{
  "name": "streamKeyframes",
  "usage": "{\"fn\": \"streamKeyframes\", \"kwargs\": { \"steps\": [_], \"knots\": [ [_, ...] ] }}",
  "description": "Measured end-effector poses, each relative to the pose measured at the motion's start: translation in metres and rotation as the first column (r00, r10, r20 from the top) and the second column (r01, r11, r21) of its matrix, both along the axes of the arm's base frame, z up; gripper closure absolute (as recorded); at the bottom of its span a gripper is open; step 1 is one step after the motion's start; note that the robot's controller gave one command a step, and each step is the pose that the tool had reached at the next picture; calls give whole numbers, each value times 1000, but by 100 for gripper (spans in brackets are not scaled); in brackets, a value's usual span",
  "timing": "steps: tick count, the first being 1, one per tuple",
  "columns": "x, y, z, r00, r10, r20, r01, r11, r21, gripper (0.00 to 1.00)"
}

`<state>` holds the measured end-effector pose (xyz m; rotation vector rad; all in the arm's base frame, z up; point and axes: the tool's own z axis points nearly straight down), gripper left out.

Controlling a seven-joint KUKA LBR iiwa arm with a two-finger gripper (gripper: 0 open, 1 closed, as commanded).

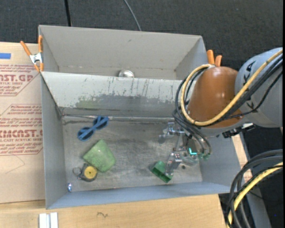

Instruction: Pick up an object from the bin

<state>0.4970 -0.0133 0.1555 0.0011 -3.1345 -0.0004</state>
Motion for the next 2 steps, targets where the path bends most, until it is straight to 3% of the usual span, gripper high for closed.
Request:
{"fn": "streamKeyframes", "kwargs": {
  "steps": [1, 2],
  "knots": [
    [-9, -31, -85, 999, 36, 20, -36, 999, 0, 0],
    [-11, -30, -82, 999, 39, 13, -39, 999, 0, 100]
  ]
}}
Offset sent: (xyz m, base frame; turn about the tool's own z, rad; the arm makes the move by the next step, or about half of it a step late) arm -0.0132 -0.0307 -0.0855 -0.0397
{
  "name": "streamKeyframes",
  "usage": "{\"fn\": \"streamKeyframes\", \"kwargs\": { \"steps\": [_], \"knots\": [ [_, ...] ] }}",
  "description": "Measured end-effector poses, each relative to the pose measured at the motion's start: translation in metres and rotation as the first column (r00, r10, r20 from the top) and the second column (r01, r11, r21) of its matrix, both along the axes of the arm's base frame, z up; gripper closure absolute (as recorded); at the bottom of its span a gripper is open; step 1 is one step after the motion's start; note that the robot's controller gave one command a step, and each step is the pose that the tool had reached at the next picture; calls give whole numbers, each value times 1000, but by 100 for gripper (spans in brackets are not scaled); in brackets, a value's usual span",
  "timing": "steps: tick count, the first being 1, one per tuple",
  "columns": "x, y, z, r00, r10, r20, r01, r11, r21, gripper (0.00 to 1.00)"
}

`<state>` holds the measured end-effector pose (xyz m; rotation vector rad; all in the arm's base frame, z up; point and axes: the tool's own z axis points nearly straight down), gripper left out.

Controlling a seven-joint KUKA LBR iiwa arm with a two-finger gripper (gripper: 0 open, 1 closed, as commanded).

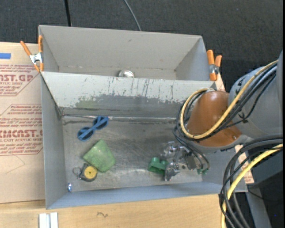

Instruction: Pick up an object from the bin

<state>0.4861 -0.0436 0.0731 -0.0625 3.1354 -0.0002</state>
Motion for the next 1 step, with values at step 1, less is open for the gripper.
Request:
{"fn": "streamKeyframes", "kwargs": {
  "steps": [1],
  "knots": [
    [-3, 0, 160, 947, 322, 2, -322, 947, -3, 100]
  ]
}}
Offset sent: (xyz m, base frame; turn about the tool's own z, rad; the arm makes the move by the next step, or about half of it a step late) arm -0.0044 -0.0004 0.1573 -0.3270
